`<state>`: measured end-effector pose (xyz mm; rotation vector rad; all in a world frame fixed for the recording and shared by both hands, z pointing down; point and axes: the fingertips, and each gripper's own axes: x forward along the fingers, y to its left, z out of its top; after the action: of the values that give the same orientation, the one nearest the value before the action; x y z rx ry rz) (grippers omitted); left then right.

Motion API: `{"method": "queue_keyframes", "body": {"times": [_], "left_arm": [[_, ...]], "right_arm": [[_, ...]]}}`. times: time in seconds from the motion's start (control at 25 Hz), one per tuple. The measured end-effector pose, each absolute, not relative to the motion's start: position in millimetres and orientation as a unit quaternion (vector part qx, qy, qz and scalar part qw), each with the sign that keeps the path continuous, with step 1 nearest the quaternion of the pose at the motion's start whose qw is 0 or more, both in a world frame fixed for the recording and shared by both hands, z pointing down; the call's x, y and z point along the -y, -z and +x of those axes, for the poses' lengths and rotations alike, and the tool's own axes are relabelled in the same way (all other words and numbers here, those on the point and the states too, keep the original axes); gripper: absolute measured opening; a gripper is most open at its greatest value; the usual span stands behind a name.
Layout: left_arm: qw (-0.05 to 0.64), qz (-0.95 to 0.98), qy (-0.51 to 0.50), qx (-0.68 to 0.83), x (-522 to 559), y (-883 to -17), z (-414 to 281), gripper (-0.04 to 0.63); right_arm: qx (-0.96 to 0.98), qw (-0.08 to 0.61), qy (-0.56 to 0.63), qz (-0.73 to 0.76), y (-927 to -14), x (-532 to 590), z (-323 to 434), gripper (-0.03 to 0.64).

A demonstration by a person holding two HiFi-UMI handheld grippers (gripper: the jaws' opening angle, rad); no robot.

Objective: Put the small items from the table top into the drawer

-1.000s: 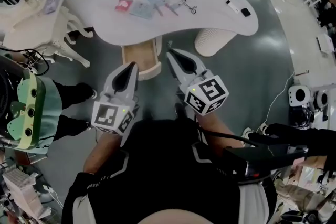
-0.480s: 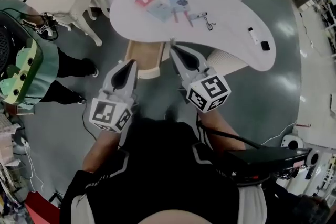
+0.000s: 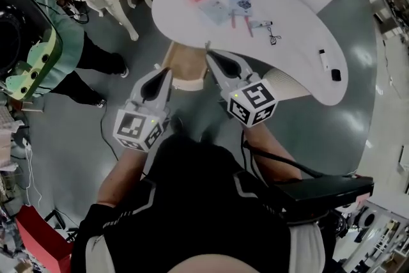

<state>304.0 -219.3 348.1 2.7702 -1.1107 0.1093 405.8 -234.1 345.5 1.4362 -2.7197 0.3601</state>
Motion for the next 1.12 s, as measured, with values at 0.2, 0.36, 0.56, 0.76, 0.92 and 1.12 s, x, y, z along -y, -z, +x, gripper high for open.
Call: {"method": "queue_keyframes", "body": {"times": [0.2, 0.36, 0.56, 0.76, 0.92, 1.12], "left_arm": [[0.089, 0.909, -0.048, 0.404, 257, -374, 283, 0.000], [0.088, 0.914, -0.051, 0.393, 269, -373, 261, 0.000], [0.094, 0.914, -0.062, 0.390, 280, -387, 232, 0.000], [0.110, 0.919, -0.072, 0.372, 305, -420, 227, 0.000], [0.135, 0.919, -0.081, 0.362, 317, -443, 225, 0.000], [0.178, 0.914, -0.085, 0.354, 325, -471, 231, 0.000]], "right_arm": [[0.889, 0.051, -0.120, 0.439, -366, 267, 390, 0.017], [0.895, 0.081, -0.112, 0.424, -376, 278, 365, 0.017], [0.891, 0.114, -0.112, 0.426, -400, 284, 341, 0.017], [0.876, 0.145, -0.115, 0.445, -443, 310, 340, 0.017], [0.867, 0.172, -0.137, 0.447, -472, 318, 337, 0.017], [0.863, 0.220, -0.142, 0.431, -514, 329, 339, 0.017]]}}
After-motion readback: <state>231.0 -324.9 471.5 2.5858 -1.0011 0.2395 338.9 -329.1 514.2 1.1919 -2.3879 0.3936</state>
